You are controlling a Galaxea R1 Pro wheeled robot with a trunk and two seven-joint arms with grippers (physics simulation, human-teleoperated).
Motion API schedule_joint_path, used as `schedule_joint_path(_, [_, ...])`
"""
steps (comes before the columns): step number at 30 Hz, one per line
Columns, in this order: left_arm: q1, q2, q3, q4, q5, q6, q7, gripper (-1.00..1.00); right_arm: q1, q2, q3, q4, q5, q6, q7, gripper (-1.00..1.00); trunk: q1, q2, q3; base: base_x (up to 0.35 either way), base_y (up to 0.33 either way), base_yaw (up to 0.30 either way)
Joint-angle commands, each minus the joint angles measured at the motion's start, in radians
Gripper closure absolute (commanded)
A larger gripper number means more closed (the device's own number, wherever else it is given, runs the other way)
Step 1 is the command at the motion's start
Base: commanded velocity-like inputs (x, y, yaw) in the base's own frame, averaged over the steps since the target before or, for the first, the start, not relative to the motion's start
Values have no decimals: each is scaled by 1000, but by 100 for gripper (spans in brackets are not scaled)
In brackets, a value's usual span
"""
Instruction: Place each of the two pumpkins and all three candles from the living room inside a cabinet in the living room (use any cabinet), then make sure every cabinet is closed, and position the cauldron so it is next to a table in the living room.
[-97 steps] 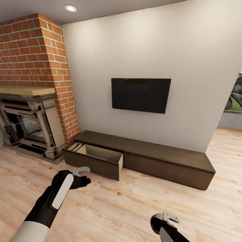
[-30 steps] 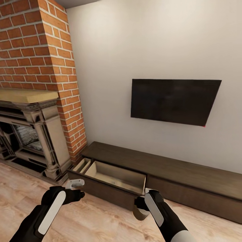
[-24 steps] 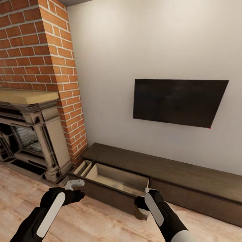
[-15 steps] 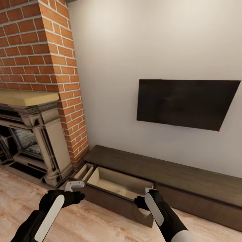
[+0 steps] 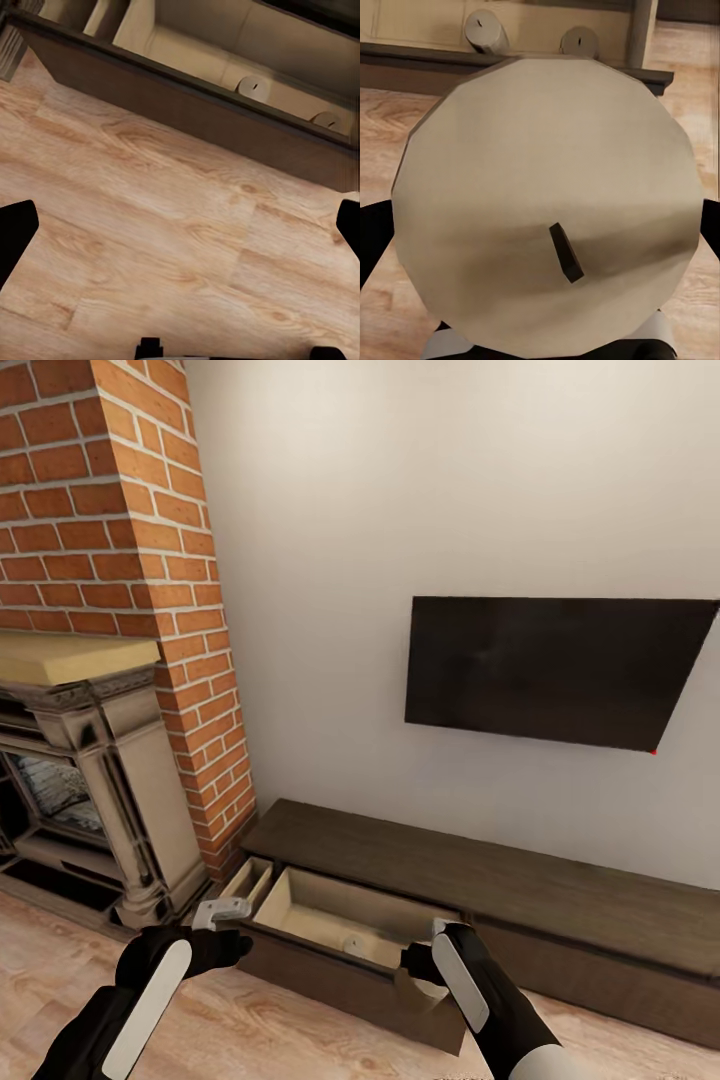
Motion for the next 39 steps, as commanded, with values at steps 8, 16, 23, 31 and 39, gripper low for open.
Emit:
schedule_joint_path(8, [-1, 1, -2, 5, 8, 2, 15, -100, -1, 0, 3, -1, -14, -1, -10, 100, 1, -2, -1, 4, 222, -63])
schedule_joint_path(16, [29, 1, 0, -16, 8, 2, 14, -100, -1, 1, 7, 0, -14, -1, -7, 100, 1, -2, -1, 7, 313, 71])
schedule_joint_path(23, [34, -4, 64, -29, 8, 1, 13, -100, -1, 1, 7, 1, -14, -1, -7, 100, 1, -2, -4, 142, 289, 256])
schedule_joint_path(31, [69, -11, 126, -51, 7, -8, 11, -100, -1, -1, 1, 0, -14, -1, -7, 100, 1, -2, -8, 29, 62, 259])
schedule_joint_path(39, [96, -10, 136, -53, 10, -66, 5, -100, -1, -2, -2, -1, -14, -2, -6, 100, 1, -2, -8, 115, 30, 49])
